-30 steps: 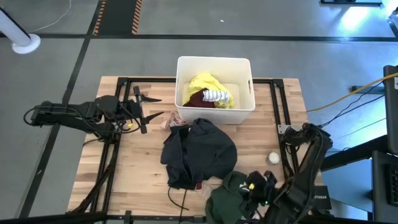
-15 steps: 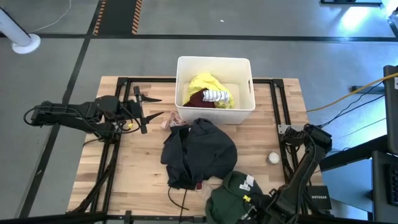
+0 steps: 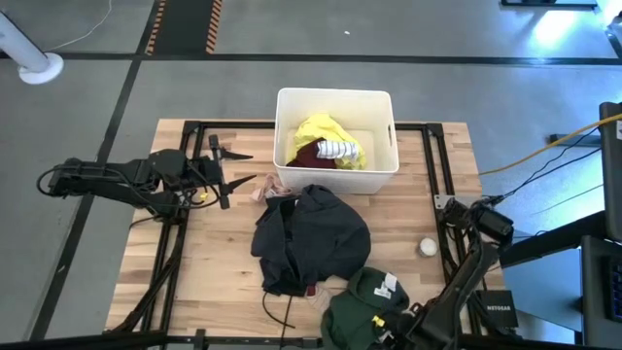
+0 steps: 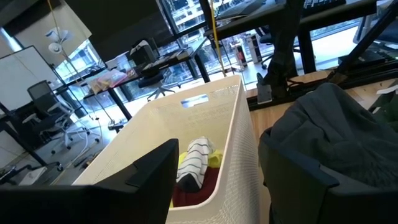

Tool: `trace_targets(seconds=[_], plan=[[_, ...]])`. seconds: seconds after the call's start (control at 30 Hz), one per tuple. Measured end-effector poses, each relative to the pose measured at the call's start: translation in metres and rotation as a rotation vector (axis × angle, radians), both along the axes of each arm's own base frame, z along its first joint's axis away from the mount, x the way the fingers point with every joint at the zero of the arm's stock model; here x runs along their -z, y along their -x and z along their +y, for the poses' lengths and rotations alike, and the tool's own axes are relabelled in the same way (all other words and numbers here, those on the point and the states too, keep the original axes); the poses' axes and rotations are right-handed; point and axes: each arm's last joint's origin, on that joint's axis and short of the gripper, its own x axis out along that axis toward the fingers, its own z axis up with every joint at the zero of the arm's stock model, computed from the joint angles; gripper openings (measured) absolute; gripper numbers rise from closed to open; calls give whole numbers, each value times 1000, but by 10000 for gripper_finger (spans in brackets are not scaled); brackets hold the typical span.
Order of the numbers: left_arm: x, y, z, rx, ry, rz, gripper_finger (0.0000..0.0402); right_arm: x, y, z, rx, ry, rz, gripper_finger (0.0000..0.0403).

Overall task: Sort clothes
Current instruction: Put the right dark pink and white sock into the white bin

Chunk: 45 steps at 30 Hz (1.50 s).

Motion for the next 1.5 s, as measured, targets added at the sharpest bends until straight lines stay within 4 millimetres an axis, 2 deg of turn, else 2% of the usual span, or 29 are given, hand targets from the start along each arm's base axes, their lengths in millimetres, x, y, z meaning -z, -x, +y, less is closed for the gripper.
trace_targets(seconds=[0.3, 0.4, 0.53, 0.57, 0.67, 0.77, 0.9, 1.07, 1.3, 1.5], plan=[[0, 0, 0, 0, 0, 0, 219, 33, -3, 5, -17, 78, 50, 169], [0, 0, 0, 0, 0, -1, 219, 35, -3, 4, -15, 89, 65, 127], [0, 0, 0, 0, 0, -1, 219, 36, -2, 2, -12, 105, 81, 31], [0, 0, 0, 0, 1, -1, 219, 35, -2, 2, -17, 96, 95, 18], [0, 0, 0, -1, 4, -2, 219, 29, -1, 5, -36, 52, 163, 23], [0, -1, 0, -1, 3, 2, 219, 16, -2, 10, -76, 10, 193, 26], [2, -3, 0, 0, -3, 13, 219, -11, -9, 15, -94, -13, 167, 8], [5, -9, 0, 1, -8, 39, 219, -52, -31, 17, -48, -77, 37, 22], [8, -14, -1, 5, -37, 66, 219, -109, -64, -5, 3, -27, -203, 6], [8, -14, -1, 7, -61, 69, 219, -139, -96, -36, -103, 159, -460, 16]])
